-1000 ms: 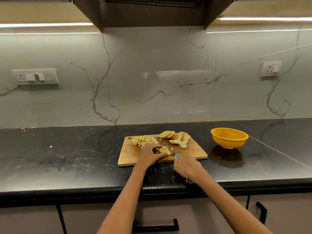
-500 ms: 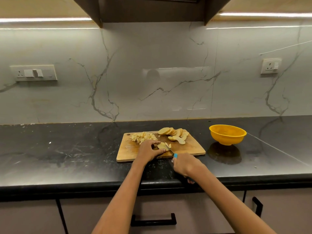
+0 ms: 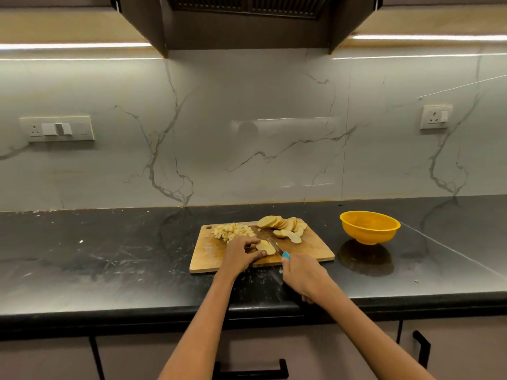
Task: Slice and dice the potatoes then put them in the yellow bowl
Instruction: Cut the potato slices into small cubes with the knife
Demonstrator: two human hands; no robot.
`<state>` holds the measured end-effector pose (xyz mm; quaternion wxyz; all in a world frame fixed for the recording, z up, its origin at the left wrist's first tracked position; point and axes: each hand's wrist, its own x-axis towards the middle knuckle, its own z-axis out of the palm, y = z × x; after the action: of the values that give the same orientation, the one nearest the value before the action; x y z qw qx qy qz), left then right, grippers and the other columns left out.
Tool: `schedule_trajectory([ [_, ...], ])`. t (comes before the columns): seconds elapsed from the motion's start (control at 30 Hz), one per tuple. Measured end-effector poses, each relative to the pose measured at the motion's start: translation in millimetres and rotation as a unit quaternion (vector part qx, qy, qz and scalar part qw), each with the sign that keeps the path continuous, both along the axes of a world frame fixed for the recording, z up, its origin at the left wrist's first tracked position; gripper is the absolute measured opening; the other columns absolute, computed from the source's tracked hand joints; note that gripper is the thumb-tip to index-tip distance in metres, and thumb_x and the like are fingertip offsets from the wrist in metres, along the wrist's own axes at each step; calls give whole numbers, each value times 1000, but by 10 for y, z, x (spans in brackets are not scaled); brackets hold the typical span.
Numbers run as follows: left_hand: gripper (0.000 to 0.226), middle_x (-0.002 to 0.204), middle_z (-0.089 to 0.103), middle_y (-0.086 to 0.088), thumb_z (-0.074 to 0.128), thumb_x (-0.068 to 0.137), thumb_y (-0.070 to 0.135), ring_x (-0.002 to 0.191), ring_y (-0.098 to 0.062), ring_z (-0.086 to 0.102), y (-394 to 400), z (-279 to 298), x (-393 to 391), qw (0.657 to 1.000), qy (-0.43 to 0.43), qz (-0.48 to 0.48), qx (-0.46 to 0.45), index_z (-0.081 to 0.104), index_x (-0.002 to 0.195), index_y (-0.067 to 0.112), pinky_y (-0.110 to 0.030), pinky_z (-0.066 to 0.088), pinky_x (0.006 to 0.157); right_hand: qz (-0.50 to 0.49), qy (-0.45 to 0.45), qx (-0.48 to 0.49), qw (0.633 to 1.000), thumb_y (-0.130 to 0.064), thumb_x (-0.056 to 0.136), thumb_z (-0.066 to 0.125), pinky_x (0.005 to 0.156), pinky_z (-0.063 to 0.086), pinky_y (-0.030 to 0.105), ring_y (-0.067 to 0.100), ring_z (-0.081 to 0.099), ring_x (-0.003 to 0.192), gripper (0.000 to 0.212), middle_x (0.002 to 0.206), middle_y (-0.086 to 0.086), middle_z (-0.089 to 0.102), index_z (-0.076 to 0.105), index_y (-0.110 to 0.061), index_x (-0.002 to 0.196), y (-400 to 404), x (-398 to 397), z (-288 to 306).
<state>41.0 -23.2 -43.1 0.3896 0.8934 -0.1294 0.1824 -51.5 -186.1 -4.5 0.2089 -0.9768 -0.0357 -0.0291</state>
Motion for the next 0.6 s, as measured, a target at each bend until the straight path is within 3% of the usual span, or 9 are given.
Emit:
schedule_trajectory([
  [0.13,48,121,62,-5,75,76,33,107,-14,58,1,0,8,1000,-6,1,5,64,118,13,-29,46,96,0,20,23,1000,-32,103,30,53,44,22,16,56,52,45,60,4,54,51,-8,72,79,151,-18],
  [0.27,47,120,63,-4,75,76,34,106,-13,57,17,-16,28,1000,-7,2,12,64,118,14,-26,45,93,-11,31,37,999,-31,102,31,58,48,25,18,55,52,42,58,4,53,45,-10,68,118,168,4],
  [0.43,47,118,63,-3,75,75,34,103,-12,58,4,-7,35,1000,-9,0,6,65,116,14,-21,44,88,-32,47,48,997,-31,103,32,42,43,21,14,54,40,43,54,6,55,46,-7,70,124,101,15],
  [0.6,47,118,63,-4,75,75,34,103,-13,58,5,-5,34,1000,-14,-1,11,65,116,13,-24,46,89,-39,79,72,993,-36,103,29,40,43,21,15,57,44,45,62,9,61,51,-4,82,109,89,33],
])
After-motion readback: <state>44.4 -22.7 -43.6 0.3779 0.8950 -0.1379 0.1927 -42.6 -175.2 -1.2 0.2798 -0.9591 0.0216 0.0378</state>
